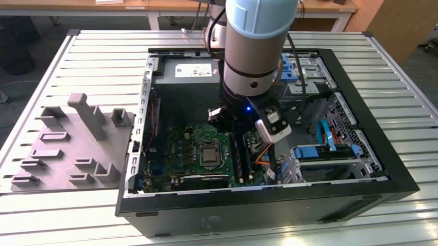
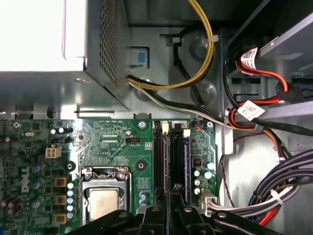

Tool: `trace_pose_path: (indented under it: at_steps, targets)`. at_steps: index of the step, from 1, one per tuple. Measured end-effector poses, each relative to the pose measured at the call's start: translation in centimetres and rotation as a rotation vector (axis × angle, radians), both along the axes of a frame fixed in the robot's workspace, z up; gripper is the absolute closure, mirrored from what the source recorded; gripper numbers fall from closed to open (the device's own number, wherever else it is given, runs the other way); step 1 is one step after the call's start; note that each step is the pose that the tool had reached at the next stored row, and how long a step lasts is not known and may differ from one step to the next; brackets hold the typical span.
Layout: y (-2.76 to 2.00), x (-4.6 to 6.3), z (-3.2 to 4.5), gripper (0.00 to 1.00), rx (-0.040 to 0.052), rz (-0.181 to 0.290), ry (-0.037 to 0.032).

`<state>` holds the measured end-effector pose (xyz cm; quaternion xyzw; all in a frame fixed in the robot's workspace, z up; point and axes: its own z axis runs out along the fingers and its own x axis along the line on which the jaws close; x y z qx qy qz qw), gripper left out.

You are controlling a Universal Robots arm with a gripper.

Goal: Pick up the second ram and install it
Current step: 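Insert the second ram into the second slot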

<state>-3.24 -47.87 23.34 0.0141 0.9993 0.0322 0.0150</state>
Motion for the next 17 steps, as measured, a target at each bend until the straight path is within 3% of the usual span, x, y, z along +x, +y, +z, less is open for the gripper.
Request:
trace_pose_path:
  at_steps: [6,15,17]
  targets:
    - [-0.44,0.00,0.01,0.81,-0.0025,0.000,0.0000]
    - [-0.48,0.01,0.01,0.81,-0.0025,0.000,0.0000]
    - [-0.49,0.00,0.00,0.89,-0.0024,0.000,0.0001]
